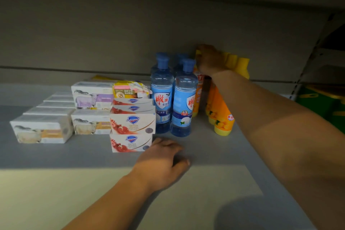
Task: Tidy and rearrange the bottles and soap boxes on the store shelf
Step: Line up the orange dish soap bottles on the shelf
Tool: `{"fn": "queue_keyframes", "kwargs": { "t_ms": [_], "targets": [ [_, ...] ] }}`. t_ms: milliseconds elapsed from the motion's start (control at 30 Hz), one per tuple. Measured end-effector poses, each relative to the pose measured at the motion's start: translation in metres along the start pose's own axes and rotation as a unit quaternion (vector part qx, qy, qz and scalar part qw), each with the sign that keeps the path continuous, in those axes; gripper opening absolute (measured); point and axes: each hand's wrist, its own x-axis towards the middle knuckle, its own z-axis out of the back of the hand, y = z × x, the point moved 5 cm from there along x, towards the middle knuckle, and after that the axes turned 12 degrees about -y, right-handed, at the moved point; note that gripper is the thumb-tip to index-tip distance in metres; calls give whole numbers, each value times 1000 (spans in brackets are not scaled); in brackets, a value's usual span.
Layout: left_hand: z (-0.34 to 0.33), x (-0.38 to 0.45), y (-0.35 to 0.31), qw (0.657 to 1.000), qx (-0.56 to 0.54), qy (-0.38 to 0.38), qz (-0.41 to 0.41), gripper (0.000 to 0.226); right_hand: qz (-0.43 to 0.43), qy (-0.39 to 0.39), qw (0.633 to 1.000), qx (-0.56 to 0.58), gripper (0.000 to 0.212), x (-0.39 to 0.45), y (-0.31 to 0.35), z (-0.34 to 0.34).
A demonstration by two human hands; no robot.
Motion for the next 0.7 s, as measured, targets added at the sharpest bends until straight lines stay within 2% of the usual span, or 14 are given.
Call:
{"fn": "queue_keyframes", "kwargs": {
  "t_ms": [133, 300, 467, 533, 600, 700],
  "targets": [
    [-2, 2, 3, 1000, -10, 3, 5, 54, 18, 0, 999, -44, 46, -1, 4, 6],
    [-5, 4, 5, 1000, -20, 5, 8, 49, -3, -52, 997, -64, 41, -15, 4, 30],
    [-8, 4, 6, 999, -20, 22, 12, 66, -26, -33, 995, -85, 50, -37, 7, 56],
    [-9, 4, 7, 999, -20, 23, 16, 68, -23, -39, 993, -106, 43, -51, 8, 64],
    [-9, 4, 8, 1000, -18, 18, 18, 62, -9, -59, 991, -121, 32, -65, 10, 72],
    [-8, 4, 7, 1000, -12, 14, 16, 54, 0, -85, 990, -117, 29, -87, 11, 84]
  ]
}}
